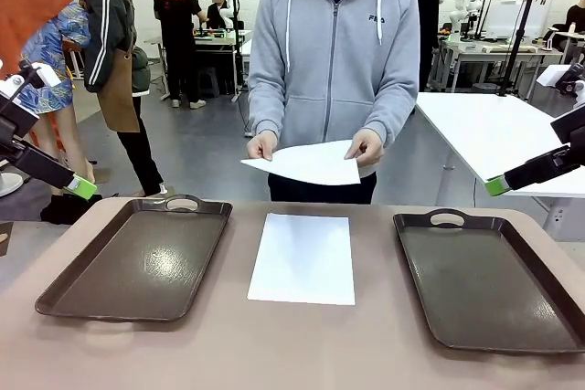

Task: Sort the A4 documents.
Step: Receive the A4 Paper.

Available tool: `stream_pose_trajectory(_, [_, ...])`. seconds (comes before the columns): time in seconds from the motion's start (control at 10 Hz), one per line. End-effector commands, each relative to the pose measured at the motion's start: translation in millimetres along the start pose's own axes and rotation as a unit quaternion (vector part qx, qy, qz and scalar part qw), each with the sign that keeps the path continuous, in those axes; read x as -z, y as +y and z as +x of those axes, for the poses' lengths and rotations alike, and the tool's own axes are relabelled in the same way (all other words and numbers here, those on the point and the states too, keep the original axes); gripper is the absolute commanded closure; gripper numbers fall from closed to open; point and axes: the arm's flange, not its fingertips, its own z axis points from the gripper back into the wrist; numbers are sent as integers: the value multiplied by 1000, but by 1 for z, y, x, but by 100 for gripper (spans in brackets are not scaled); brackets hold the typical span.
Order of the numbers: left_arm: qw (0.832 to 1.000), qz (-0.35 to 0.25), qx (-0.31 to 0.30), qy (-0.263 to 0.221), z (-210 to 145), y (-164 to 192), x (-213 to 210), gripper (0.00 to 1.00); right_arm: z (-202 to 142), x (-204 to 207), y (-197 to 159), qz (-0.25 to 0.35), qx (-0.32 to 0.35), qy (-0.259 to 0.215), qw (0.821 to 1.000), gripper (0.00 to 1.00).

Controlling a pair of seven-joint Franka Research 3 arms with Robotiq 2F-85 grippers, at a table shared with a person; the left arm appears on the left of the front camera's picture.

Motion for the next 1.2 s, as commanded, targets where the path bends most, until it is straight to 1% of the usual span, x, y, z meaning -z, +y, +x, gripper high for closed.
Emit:
stream_pose_trajectory(0.0, [1000, -5, 0, -3, 0, 0, 0, 0, -1, 2, -1, 4, -3, 2, 1000, 0])
stream_pose_trajectory(1.1, [1000, -5, 0, -3, 0, 0, 0, 0, -1, 2, -1, 4, -3, 2, 1000, 0])
